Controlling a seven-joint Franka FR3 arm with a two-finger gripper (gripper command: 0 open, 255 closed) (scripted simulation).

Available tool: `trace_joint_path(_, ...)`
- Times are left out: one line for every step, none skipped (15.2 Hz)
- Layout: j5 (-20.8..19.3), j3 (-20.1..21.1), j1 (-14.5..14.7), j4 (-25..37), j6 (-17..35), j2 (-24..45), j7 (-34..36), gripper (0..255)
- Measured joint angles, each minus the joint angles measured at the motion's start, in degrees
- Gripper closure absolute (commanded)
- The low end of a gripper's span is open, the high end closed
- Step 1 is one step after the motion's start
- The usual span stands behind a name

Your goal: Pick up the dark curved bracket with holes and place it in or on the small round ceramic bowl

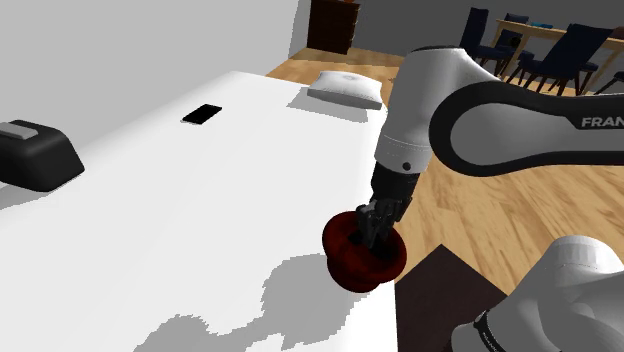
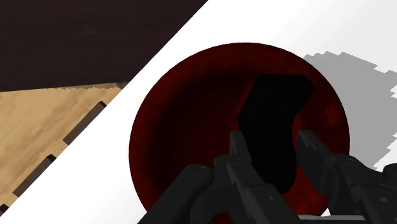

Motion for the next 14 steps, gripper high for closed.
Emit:
trace_joint_path(0.01, 0.00, 0.00, -0.01, 0.00, -0.01, -0.01, 255)
trace_joint_path(0.02, 0.01, 0.00, -0.01, 0.01, -0.01, -0.01, 255)
trace_joint_path(0.03, 0.02, 0.00, -0.01, 0.01, -0.02, -0.01, 255)
trace_joint_path(0.03, 0.03, -0.01, 0.01, 0.02, -0.01, -0.01, 0)
trace_joint_path(0.00, 0.02, -0.04, -0.02, 0.05, 0.05, -0.01, 0)
trace_joint_path(-0.02, 0.02, -0.06, -0.04, 0.07, 0.09, -0.02, 0)
trace_joint_path(-0.03, 0.01, -0.07, -0.05, 0.08, 0.11, -0.02, 0)
trace_joint_path(-0.04, 0.01, -0.07, -0.05, 0.09, 0.12, -0.02, 0)
trace_joint_path(-0.04, 0.01, -0.07, -0.05, 0.09, 0.13, -0.02, 0)
trace_joint_path(-0.04, 0.01, -0.07, -0.08, 0.10, 0.10, -0.03, 0)
trace_joint_path(-0.26, -0.15, -0.17, 0.93, -0.84, 0.15, 0.14, 0)
trace_joint_path(-0.51, -0.50, -0.29, 1.82, -2.01, -0.11, 0.12, 0)
trace_joint_path(-0.93, -0.93, -0.50, 3.53, -3.70, -0.08, 0.20, 0)
trace_joint_path(-1.31, -1.29, -0.70, 5.47, -5.46, 0.09, 0.39, 0)
